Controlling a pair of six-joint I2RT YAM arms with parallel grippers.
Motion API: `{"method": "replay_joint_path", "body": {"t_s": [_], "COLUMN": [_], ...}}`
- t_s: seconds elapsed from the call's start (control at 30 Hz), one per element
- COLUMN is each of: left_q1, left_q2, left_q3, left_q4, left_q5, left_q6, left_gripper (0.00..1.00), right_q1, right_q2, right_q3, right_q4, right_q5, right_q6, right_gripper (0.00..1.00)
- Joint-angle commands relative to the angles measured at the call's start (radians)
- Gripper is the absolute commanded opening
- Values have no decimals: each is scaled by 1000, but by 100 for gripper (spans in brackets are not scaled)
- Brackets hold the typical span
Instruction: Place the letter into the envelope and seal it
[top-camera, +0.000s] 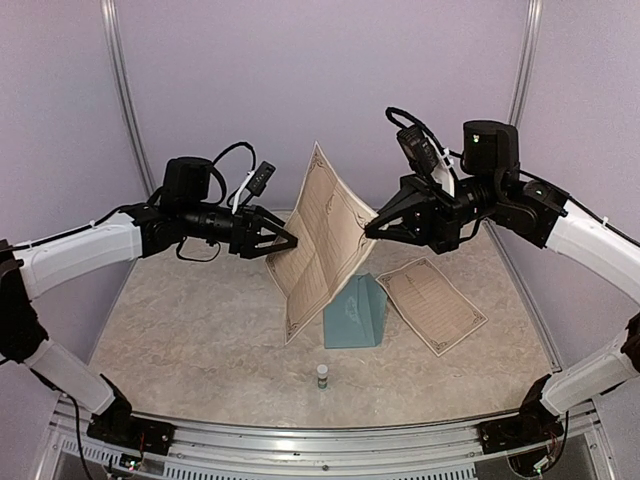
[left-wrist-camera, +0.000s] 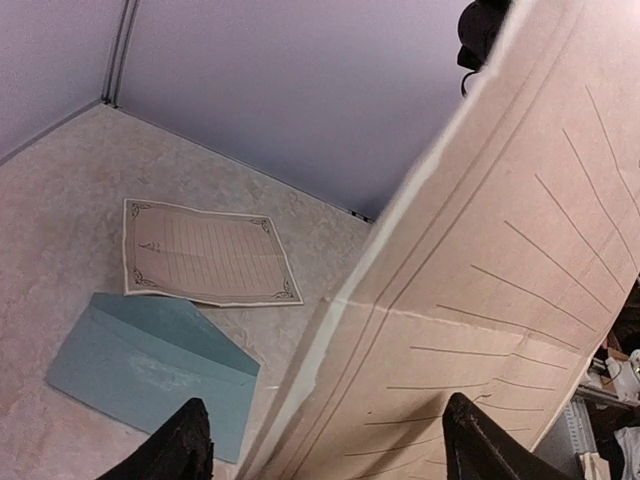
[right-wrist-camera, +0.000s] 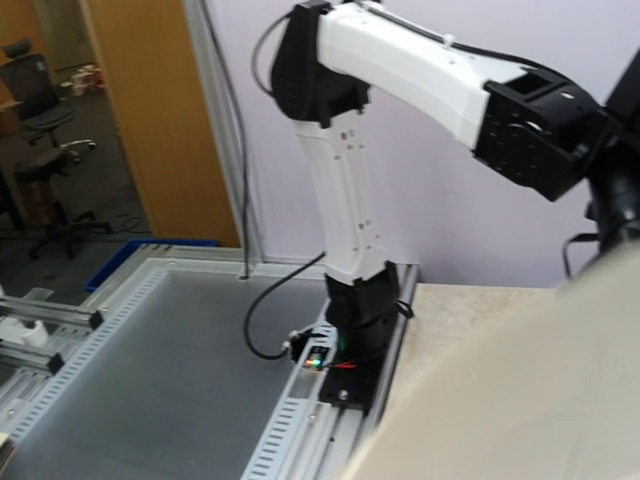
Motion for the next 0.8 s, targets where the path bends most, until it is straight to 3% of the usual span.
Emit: {"method": "replay_joint_path", "body": {"t_s": [0.0, 0.4, 0.57, 0.7, 0.77], "left_q1": [32, 87, 90, 91, 87], "left_q2": [-14, -91, -98, -103, -110], "left_q3": [-23, -107, -123, -131, -134], "left_q4": [-15, -9, -6, -3, 0], "left_q5": [78, 77, 77, 40, 4], "left_q6": [-2, -10, -11, -10, -4], "left_gripper": [65, 10, 0, 0, 0], "right_q1": [-3, -31, -38, -40, -39], "right_q2": [-29, -15, -5, 10, 23], "right_q3": [-15, -20, -30, -35, -40], "right_q4": [-29, -85, -88, -96, -101], "right_q5": [71, 194, 242, 277, 260], "right_q6": [-24, -36, -31, -27, -29], "right_gripper": [0, 0, 0, 1, 16]}}
